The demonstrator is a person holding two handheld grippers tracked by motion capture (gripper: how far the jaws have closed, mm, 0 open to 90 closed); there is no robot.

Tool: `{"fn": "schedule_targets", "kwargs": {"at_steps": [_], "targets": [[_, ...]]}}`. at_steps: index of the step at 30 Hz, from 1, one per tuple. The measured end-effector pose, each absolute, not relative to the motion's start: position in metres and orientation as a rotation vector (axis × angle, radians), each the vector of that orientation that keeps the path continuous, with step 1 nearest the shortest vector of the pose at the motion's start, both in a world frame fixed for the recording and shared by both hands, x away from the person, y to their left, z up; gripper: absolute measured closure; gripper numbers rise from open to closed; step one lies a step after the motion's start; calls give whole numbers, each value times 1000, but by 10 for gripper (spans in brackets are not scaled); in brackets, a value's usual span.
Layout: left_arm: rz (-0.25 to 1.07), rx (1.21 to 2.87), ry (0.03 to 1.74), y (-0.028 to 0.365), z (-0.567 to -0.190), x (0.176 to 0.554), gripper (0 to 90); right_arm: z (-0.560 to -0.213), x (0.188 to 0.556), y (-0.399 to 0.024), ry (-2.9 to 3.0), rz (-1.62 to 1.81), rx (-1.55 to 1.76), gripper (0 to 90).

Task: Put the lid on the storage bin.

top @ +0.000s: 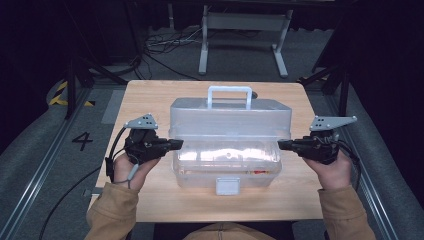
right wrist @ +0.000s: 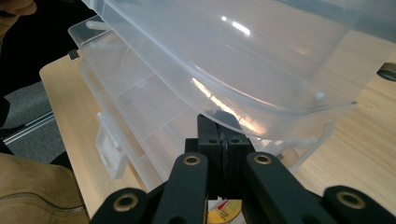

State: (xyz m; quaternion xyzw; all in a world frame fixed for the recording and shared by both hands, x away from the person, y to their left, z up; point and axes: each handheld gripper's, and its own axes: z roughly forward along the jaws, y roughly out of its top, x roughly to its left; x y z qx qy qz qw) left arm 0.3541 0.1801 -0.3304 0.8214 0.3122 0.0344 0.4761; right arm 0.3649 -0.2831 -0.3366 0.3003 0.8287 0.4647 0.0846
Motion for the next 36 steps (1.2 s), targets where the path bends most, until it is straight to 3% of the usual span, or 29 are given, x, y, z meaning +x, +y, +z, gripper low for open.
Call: {"fn": "schedule_targets", "kwargs": {"at_steps": [36], "targets": [[98, 2153, 844, 186, -335, 356, 893, -340, 372, -280, 2620, 1186, 936, 897]]}}
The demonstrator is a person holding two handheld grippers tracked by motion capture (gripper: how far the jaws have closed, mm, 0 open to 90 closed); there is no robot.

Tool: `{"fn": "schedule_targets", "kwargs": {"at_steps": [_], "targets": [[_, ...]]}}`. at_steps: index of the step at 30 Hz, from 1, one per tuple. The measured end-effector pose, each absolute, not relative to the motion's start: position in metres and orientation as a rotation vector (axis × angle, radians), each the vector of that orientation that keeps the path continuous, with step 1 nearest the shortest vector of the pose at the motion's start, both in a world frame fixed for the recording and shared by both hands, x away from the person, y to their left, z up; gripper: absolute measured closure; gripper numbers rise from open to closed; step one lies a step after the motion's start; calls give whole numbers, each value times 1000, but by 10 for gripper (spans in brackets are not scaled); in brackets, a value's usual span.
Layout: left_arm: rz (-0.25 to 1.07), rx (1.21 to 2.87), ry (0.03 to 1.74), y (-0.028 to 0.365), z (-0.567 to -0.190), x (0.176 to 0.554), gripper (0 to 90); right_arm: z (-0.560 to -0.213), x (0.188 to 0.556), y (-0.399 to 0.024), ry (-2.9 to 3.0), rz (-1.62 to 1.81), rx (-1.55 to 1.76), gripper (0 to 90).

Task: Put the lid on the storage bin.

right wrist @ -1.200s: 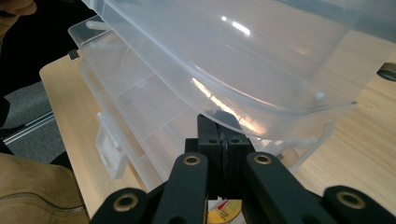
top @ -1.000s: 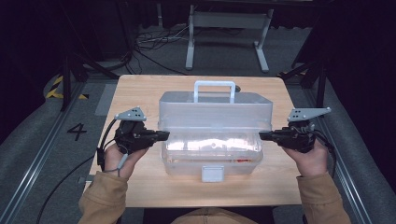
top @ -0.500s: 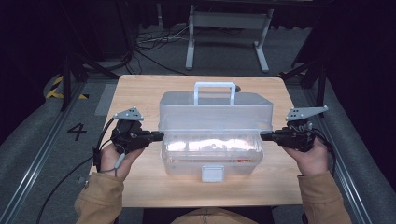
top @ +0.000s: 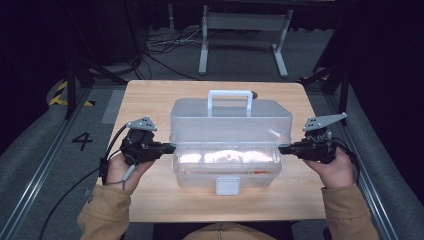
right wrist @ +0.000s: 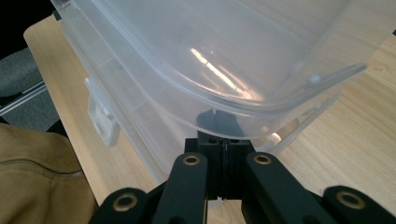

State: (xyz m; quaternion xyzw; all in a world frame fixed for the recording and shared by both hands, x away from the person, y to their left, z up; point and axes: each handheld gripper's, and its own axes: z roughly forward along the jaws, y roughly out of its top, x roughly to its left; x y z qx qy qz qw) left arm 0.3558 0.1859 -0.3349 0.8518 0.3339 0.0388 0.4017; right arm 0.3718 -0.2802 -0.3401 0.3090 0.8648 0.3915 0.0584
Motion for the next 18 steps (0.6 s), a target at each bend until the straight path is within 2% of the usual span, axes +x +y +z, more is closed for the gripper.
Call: {"fn": "schedule_targets", "kwargs": {"at_steps": [18], "targets": [[94, 2252, 848, 182, -336, 355, 891, -343, 372, -279, 2706, 1055, 939, 895]]}}
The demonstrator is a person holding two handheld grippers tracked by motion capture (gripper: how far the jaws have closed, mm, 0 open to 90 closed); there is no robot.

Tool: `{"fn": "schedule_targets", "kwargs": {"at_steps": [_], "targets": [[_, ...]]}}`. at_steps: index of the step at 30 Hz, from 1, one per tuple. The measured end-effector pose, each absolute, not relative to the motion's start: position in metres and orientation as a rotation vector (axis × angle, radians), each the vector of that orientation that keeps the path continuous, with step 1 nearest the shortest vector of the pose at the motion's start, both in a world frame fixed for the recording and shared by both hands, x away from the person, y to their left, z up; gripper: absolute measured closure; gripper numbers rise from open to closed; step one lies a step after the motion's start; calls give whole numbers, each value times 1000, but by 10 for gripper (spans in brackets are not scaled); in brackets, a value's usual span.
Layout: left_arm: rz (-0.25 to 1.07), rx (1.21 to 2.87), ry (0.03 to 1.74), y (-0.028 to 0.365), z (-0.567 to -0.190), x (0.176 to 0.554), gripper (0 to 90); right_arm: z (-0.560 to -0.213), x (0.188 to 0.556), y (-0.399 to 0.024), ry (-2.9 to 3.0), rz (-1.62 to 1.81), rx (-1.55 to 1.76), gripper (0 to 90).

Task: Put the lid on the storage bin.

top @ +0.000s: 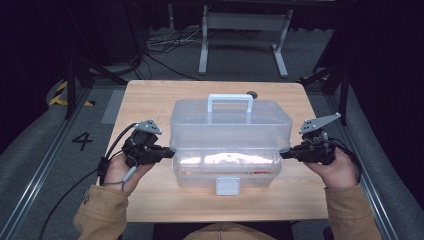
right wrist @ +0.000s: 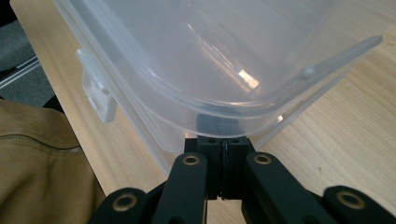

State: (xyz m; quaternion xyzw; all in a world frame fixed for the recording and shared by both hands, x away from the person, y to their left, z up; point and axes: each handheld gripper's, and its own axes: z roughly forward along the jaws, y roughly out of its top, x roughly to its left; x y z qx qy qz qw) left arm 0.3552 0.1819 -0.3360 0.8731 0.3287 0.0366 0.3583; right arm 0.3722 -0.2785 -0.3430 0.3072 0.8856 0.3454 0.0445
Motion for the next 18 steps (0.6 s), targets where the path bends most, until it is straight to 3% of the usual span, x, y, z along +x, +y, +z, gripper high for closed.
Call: {"fn": "schedule_targets", "kwargs": {"at_steps": [18], "targets": [[51, 2331, 847, 180, -342, 357, 889, -348, 374, -280, 2789, 980, 926, 892]]}}
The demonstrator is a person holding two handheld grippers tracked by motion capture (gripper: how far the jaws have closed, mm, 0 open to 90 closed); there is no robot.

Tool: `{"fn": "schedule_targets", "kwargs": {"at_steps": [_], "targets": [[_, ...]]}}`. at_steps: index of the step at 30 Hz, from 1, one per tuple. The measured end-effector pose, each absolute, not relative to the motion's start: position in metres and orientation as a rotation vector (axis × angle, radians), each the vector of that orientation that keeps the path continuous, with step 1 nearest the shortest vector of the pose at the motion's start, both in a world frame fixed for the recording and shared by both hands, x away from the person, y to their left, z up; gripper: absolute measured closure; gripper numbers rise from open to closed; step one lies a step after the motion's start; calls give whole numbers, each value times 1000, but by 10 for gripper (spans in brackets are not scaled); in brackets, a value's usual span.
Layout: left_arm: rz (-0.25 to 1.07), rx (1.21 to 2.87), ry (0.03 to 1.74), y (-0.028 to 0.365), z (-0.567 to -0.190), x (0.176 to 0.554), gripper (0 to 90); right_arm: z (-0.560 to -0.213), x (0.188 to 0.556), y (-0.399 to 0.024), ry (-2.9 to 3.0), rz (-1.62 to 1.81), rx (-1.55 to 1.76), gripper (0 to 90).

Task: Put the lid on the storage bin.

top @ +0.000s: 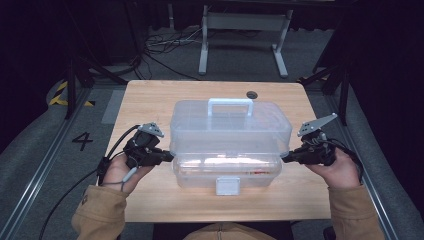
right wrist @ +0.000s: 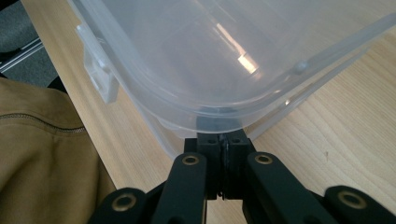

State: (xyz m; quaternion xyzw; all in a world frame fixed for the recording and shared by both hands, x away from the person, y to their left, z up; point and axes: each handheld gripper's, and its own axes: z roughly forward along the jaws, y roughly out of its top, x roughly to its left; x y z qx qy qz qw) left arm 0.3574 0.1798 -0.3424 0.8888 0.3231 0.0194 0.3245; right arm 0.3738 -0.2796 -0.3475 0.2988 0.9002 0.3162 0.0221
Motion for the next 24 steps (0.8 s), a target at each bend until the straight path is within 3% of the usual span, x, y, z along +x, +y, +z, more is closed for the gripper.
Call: {"fn": "schedule_targets", "kwargs": {"at_steps": [24], "targets": [[-5, 2427, 847, 175, -350, 359, 883, -355, 375, -276, 2888, 873, 925, 877]]}}
